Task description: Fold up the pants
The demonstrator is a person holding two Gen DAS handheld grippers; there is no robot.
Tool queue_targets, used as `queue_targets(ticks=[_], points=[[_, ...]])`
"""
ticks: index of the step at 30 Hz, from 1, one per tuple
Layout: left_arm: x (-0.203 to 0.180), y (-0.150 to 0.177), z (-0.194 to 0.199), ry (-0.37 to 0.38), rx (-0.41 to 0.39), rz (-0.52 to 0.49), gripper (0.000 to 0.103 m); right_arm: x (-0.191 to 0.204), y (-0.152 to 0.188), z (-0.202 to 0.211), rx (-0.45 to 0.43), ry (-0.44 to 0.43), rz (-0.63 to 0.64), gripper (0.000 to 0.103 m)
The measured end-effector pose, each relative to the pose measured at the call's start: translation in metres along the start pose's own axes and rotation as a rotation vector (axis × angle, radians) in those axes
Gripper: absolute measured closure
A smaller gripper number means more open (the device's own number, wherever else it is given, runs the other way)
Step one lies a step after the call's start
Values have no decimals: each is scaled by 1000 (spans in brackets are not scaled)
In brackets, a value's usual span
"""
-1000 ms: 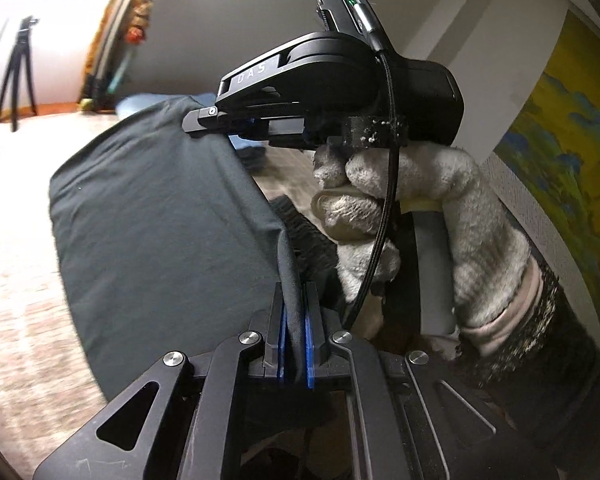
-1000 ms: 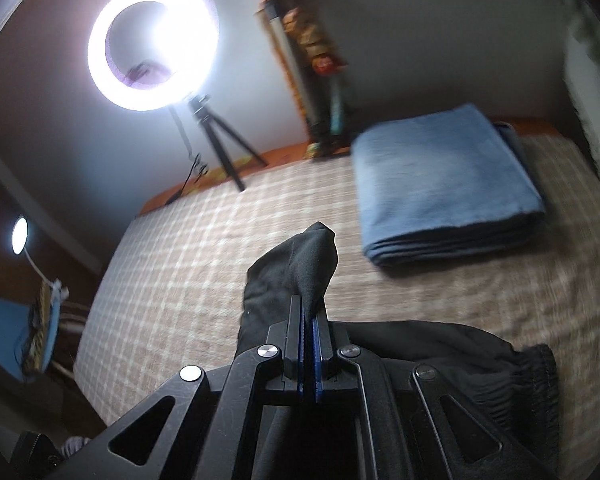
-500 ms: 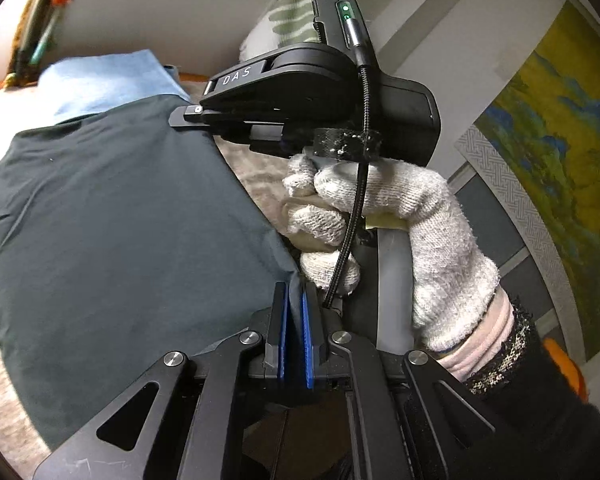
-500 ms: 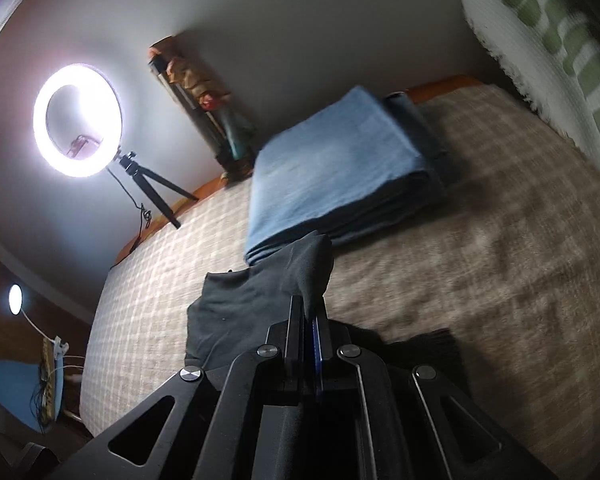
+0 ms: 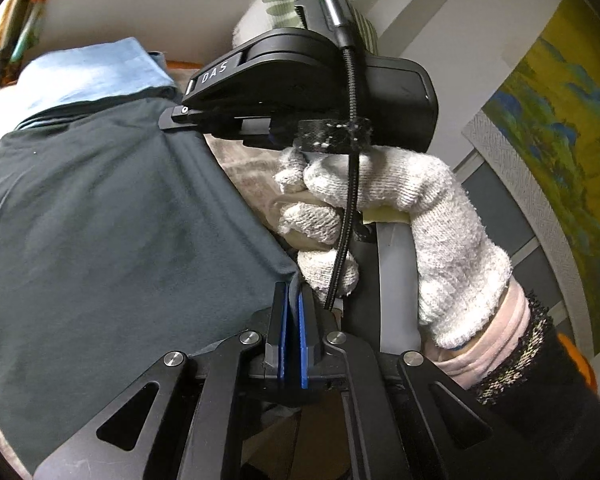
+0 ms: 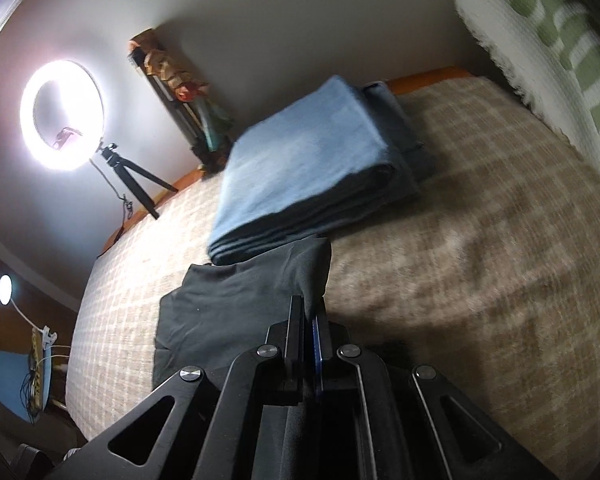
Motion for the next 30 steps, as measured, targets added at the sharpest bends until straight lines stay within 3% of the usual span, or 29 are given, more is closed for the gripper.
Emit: queue_targets(ticks=[7, 11, 12, 17, 18, 19, 20, 24, 26, 30], points=[[4, -1, -9, 38, 29, 53, 101, -7, 2, -1, -11, 25, 22, 102], [10, -1, -8, 31, 32, 46, 96, -5, 0, 2, -12, 42, 46, 99], [10, -1, -7, 30, 34, 41, 94, -7, -2, 6, -19, 52, 41, 96], [2, 3, -9, 60, 61, 10, 56, -20, -13, 51, -123, 49, -17, 76], [-1, 4, -8, 68, 63, 2, 54, -20, -13, 58, -134, 40, -20, 71], [-5, 5, -6, 72, 66, -12, 52, -20, -10, 65, -142, 33, -15, 55], [-8, 6, -3, 69, 70, -30, 49, -19, -7, 69, -140, 38, -2, 45], [-12, 10, 15, 51, 60, -66, 45, -12, 11, 63, -82, 51, 70, 37], [-3, 11, 30, 31, 51, -59, 45, -11, 23, 53, -46, 57, 85, 28], [22, 12, 64, -55, 17, -60, 45, -12, 48, 32, 31, 68, 120, 28]])
Point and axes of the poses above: each gripper's, at about its wrist camera, not at the fingertips, and z roughly against the way its jaws point, x to its left, y to its underside, the point moved 7 cm from there along -z, roughly the way its jaws point, and after that the axes turned 2 degrees about x, right-handed, at the moved point
